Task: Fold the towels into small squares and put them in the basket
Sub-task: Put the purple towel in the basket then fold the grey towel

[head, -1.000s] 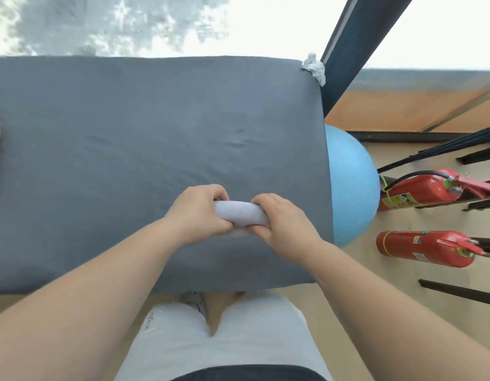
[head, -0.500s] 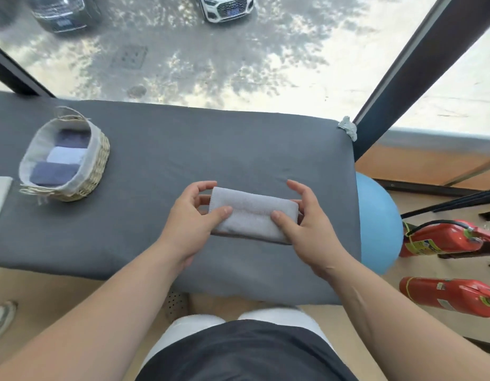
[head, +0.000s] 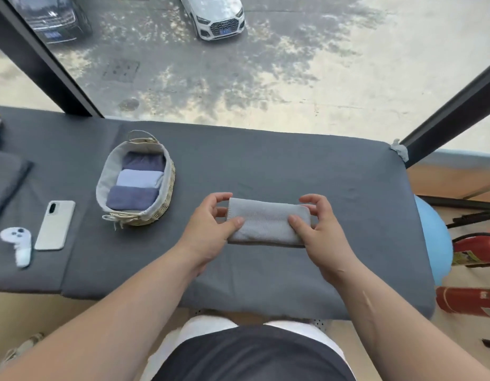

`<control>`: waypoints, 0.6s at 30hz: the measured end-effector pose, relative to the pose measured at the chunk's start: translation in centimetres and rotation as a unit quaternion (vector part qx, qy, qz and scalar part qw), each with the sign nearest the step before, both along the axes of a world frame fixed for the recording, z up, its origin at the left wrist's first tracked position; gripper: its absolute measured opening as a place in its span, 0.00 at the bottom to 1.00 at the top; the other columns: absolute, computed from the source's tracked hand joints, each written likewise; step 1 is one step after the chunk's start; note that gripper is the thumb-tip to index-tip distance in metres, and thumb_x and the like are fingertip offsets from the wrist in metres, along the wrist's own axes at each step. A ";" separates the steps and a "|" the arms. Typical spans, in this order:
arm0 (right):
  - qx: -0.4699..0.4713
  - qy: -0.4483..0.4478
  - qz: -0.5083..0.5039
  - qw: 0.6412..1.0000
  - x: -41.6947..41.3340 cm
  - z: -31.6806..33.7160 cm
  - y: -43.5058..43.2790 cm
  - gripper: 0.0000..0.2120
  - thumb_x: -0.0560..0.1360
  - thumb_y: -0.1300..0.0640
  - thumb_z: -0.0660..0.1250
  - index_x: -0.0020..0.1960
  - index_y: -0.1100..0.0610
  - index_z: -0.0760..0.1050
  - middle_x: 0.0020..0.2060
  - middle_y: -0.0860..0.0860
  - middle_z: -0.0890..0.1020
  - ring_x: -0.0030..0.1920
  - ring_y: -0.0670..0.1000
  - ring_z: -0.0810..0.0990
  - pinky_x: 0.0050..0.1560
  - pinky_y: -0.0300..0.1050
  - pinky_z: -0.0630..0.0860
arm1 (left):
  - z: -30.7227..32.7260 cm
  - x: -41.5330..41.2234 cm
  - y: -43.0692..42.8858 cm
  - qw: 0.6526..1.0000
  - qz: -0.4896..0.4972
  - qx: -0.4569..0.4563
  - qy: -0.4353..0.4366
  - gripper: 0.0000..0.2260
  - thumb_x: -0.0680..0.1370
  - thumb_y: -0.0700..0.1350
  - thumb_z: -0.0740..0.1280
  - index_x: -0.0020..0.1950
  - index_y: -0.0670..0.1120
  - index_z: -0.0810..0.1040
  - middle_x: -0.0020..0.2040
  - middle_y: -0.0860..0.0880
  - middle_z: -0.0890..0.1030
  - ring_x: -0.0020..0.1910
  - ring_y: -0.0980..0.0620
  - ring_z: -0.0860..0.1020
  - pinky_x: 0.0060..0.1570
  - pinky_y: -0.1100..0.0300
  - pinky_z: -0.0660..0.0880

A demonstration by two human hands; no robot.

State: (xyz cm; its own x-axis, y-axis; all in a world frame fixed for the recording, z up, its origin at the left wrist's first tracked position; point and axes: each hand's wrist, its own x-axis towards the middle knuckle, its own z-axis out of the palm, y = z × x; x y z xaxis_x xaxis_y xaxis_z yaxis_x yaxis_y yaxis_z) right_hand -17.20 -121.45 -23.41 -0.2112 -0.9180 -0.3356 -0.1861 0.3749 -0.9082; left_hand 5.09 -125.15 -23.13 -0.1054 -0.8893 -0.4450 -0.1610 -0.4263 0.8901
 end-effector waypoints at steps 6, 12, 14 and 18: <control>0.008 0.000 0.006 1.000 7.3 0.0 -1.8 0.09 0.80 0.59 0.67 0.43 0.49 0.76 0.39 0.47 0.74 0.34 0.45 0.66 0.34 0.36 0.64 | -0.2 7.0 -2.1 1.000 0.006 0.013 -0.011 0.20 0.76 0.39 0.73 0.62 0.58 0.75 0.54 0.45 0.82 0.48 0.49 0.82 0.51 0.53 0.79; 0.049 -0.039 0.069 0.996 11.1 -0.8 -4.7 0.09 0.76 0.60 0.70 0.47 0.45 0.81 0.42 0.47 0.78 0.36 0.46 0.68 0.38 0.39 0.67 | -1.0 11.0 -4.1 0.996 0.080 0.032 -0.017 0.20 0.77 0.36 0.71 0.66 0.51 0.73 0.52 0.45 0.84 0.46 0.54 0.82 0.45 0.63 0.76; 0.054 -0.039 0.097 0.993 12.4 -1.1 -5.9 0.10 0.74 0.60 0.71 0.49 0.45 0.81 0.44 0.47 0.77 0.36 0.45 0.69 0.38 0.36 0.69 | -1.3 12.3 -4.8 0.994 0.101 0.027 -0.027 0.19 0.77 0.36 0.71 0.66 0.50 0.73 0.52 0.45 0.84 0.46 0.53 0.81 0.46 0.62 0.76; 0.053 -0.012 0.115 0.992 16.1 -1.7 -8.4 0.10 0.75 0.60 0.70 0.45 0.44 0.81 0.51 0.46 0.78 0.42 0.43 0.74 0.39 0.32 0.68 | -1.7 15.7 -6.2 0.992 0.109 0.030 -0.050 0.18 0.78 0.37 0.71 0.64 0.51 0.74 0.51 0.47 0.84 0.44 0.54 0.81 0.42 0.67 0.75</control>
State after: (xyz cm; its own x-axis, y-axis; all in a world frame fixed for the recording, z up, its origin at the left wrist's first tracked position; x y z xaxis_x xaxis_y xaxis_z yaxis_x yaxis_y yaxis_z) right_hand -1.13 -129.88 -25.09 0.0081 -0.9001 -0.4355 -0.2570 0.4190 -0.8709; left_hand 20.79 -131.37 -24.80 0.1347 -0.8579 -0.4958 -0.1455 -0.5121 0.8465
